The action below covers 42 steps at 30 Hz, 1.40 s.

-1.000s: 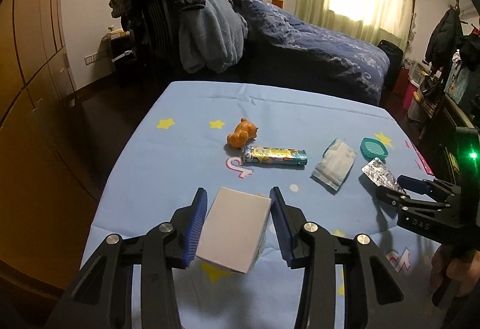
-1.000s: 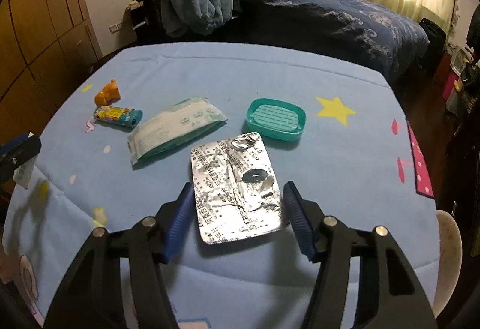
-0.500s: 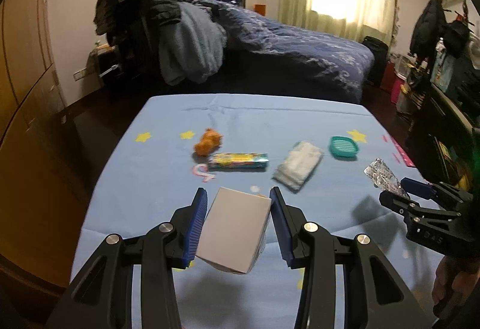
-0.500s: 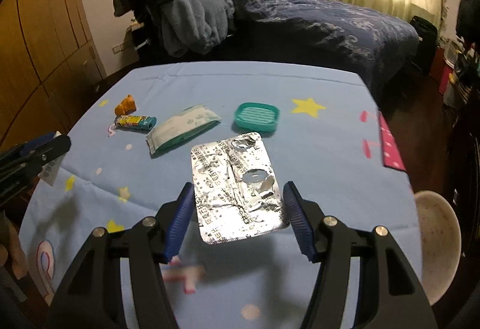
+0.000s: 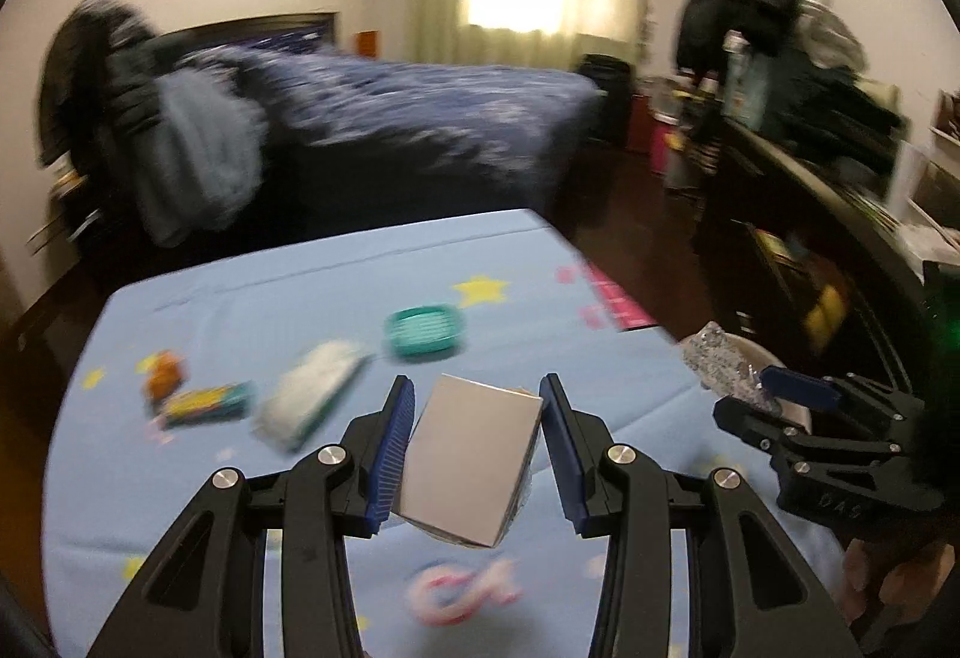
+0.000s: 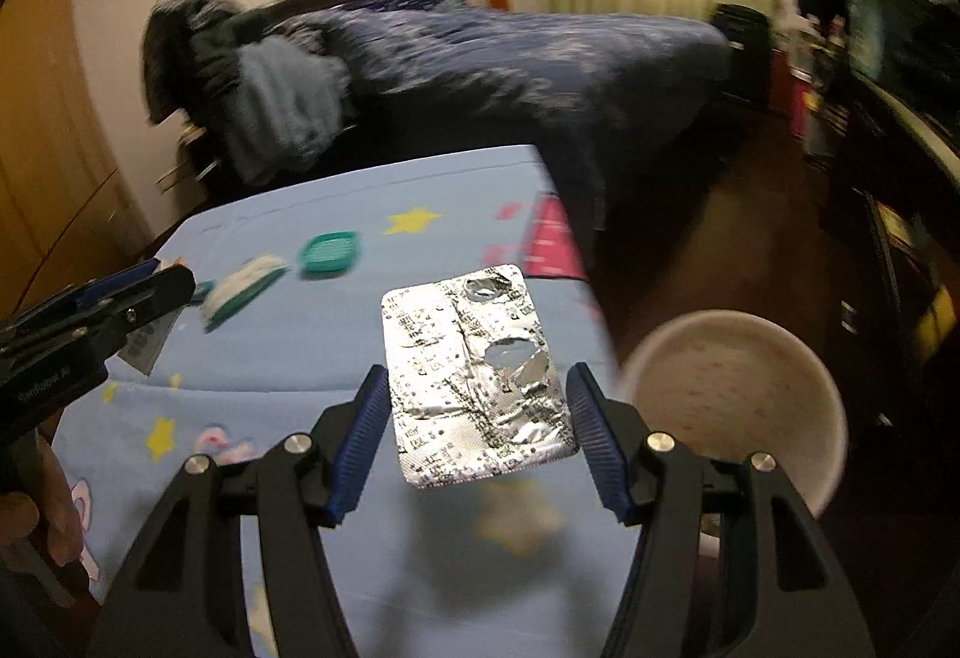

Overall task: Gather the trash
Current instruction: 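Carry the white box and foil pack over the wastebasket with both tools, then open both tools to drop the box and foil pack into the wastebasket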

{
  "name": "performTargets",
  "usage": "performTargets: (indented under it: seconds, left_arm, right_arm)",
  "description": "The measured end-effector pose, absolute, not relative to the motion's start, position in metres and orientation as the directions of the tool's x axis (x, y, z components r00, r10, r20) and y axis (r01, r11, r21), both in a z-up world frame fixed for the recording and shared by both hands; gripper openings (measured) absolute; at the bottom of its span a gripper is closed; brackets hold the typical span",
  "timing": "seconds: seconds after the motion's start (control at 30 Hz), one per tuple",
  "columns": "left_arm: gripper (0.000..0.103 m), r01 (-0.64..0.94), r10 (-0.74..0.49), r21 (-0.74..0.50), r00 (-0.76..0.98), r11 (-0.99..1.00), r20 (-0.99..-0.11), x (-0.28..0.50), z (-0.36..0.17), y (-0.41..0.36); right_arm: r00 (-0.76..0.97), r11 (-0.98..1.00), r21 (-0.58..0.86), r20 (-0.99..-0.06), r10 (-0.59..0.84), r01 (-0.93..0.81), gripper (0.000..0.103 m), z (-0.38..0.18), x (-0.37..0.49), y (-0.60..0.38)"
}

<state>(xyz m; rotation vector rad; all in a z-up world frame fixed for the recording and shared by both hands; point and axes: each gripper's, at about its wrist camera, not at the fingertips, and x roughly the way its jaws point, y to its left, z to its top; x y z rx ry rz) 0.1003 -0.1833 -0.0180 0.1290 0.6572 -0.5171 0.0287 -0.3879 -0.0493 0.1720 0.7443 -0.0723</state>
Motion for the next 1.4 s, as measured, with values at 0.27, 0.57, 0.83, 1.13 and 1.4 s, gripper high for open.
performTargets:
  seconds: [0.27,0.57,0.83,1.13,1.4]
  left_arm:
    - [0.043,0.649,-0.541,-0.036,0.601,0.76,-0.589,0.095,-0.015,-0.276]
    - [0.043,0.77,-0.618,0.014,0.522,0.637,-0.587,0.087,-0.024,-0.377]
    - [0.044,0.799,-0.626,0.014,0.482,0.602,-0.612,0.093,-0.042,-0.428]
    - [0.072,0.796,-0.638,0.004,0.488,0.606,-0.596,0.1,-0.042,-0.439]
    - [0.076,0.767,-0.634,-0.022,0.514,0.642,-0.577,0.106,-0.031,-0.408]
  right_arm:
    - [0.721,0.936,0.132,-0.675,-0.156,0.326,0.061,-0.056,-0.013,-0.47]
    - [0.686,0.891,0.12,-0.685,-0.244,0.437,0.061,-0.077,-0.031,-0.526]
    - [0.664,0.879,0.104,-0.698,-0.268,0.465,0.061,-0.101,-0.018,-0.55]
    - [0.652,0.875,0.1,-0.707,-0.273,0.474,0.063,-0.121,-0.008,-0.563]
    - [0.661,0.874,0.113,-0.701,-0.267,0.472,0.068,-0.114,-0.012,-0.559]
